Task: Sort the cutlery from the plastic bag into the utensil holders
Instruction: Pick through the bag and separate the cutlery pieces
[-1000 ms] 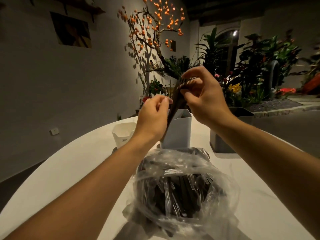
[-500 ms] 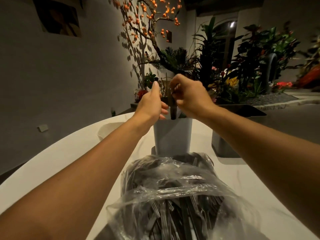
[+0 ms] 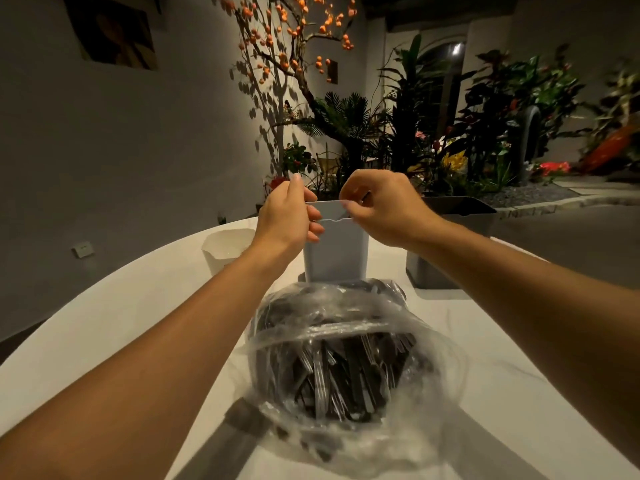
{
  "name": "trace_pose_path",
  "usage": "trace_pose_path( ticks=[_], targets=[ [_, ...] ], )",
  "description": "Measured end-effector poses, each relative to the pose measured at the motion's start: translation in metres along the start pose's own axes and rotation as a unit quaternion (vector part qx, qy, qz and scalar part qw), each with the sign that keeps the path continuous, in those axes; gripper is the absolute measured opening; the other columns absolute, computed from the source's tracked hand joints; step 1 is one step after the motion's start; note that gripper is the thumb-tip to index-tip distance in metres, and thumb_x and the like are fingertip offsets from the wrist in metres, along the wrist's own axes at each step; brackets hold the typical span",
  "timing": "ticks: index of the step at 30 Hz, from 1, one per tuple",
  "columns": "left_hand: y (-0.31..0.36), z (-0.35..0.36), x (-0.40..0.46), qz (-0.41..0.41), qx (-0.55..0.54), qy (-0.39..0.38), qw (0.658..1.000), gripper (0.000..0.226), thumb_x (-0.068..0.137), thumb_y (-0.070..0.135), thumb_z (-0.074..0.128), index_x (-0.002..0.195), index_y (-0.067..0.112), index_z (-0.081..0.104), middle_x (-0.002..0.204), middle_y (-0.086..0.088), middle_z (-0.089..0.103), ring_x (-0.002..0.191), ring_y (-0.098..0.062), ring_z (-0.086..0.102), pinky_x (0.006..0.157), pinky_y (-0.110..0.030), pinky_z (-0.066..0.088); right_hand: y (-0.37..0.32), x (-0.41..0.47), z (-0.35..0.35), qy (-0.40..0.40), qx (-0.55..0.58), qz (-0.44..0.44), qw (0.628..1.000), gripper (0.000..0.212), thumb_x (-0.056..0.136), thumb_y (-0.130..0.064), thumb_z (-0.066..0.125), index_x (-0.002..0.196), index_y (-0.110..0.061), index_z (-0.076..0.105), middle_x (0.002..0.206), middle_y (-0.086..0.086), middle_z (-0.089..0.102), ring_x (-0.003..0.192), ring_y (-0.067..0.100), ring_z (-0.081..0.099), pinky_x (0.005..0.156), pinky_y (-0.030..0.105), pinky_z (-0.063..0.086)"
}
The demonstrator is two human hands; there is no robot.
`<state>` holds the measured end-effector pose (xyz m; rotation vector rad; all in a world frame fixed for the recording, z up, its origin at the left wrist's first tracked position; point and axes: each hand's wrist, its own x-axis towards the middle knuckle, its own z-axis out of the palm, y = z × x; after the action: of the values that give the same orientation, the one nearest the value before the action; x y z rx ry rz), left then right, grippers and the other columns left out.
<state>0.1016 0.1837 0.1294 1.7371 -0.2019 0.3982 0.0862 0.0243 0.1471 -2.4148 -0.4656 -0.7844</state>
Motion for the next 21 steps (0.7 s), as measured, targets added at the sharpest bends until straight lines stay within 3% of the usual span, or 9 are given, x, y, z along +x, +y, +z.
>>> trace_pose_path(
  ticks=[5,9,11,12,14,16,19,21],
  targets=[
    [-0.004,-0.014,-0.06,0.066,0.043,-0.02,0.997,0.046,0.108,0.033,0.034,0.081,0.007,0.059,0.057,-0.005,0.059,0.046,-0.02,0.055,0.043,-0.029,0.041,-0.041,-0.06,-0.019,-0.185,0.094,-0.007,0.978,0.028,0.095,-0.034,0.063,0.078,-0.013,0.069,0.07,0.001,0.069,0.057,0.009,0.066,0.053,0.021,0.053],
    [-0.016,-0.025,-0.104,0.076,0.062,-0.041,0.994,0.056,0.108,0.035,0.036,0.066,0.008,0.061,0.049,-0.007,0.058,0.039,-0.019,0.052,0.039,-0.026,0.041,-0.049,-0.094,-0.015,-0.398,0.108,0.1,0.906,0.034,0.102,-0.022,0.054,0.092,0.005,0.072,0.08,0.016,0.074,0.065,0.021,0.072,0.063,0.03,0.061],
    [-0.028,-0.026,-0.12,0.077,0.09,-0.066,0.991,0.06,0.108,0.037,0.037,0.062,0.009,0.063,0.049,-0.007,0.06,0.04,-0.02,0.055,0.045,-0.03,0.047,-0.045,-0.108,-0.006,-0.456,0.014,0.103,0.884,0.026,0.101,-0.016,0.053,0.102,0.001,0.073,0.091,0.015,0.076,0.075,0.022,0.073,0.074,0.032,0.062],
    [-0.036,-0.026,-0.125,0.087,0.13,-0.069,0.985,0.06,0.107,0.038,0.037,0.062,0.011,0.066,0.051,-0.006,0.063,0.044,-0.019,0.06,0.052,-0.034,0.053,-0.04,-0.113,-0.001,-0.441,-0.071,0.056,0.893,0.023,0.1,-0.016,0.054,0.106,-0.006,0.074,0.094,0.011,0.075,0.079,0.022,0.072,0.077,0.033,0.062],
    [-0.052,-0.027,-0.131,0.118,0.205,-0.06,0.97,0.056,0.106,0.043,0.036,0.071,0.017,0.071,0.063,-0.001,0.07,0.062,-0.017,0.068,0.069,-0.042,0.059,-0.032,-0.122,0.007,-0.34,-0.195,-0.041,0.919,0.022,0.097,-0.016,0.056,0.107,-0.02,0.075,0.098,0.003,0.072,0.084,0.021,0.067,0.077,0.034,0.06],
    [-0.064,-0.028,-0.133,0.133,0.205,-0.051,0.968,0.051,0.102,0.047,0.031,0.087,0.02,0.072,0.08,0.003,0.073,0.08,-0.016,0.07,0.08,-0.046,0.059,-0.029,-0.131,0.011,-0.265,-0.169,-0.083,0.946,0.025,0.094,-0.013,0.06,0.11,-0.026,0.075,0.104,-0.002,0.07,0.09,0.018,0.064,0.077,0.031,0.057],
    [-0.069,-0.025,-0.133,0.141,0.17,-0.052,0.974,0.049,0.101,0.044,0.027,0.105,0.017,0.068,0.097,0.004,0.072,0.095,-0.013,0.068,0.088,-0.044,0.058,-0.029,-0.139,0.02,-0.259,-0.116,-0.134,0.95,0.04,0.092,-0.005,0.062,0.125,-0.027,0.067,0.126,-0.006,0.063,0.111,0.014,0.059,0.086,0.016,0.047],
    [-0.072,-0.025,-0.134,0.161,0.157,-0.053,0.973,0.047,0.103,0.042,0.027,0.107,0.017,0.066,0.098,0.003,0.071,0.096,-0.013,0.068,0.087,-0.042,0.058,-0.027,-0.142,0.027,-0.263,-0.123,-0.169,0.942,0.051,0.09,-0.003,0.066,0.134,-0.029,0.06,0.142,-0.007,0.053,0.125,0.016,0.053,0.097,0.022,0.046]
  ],
)
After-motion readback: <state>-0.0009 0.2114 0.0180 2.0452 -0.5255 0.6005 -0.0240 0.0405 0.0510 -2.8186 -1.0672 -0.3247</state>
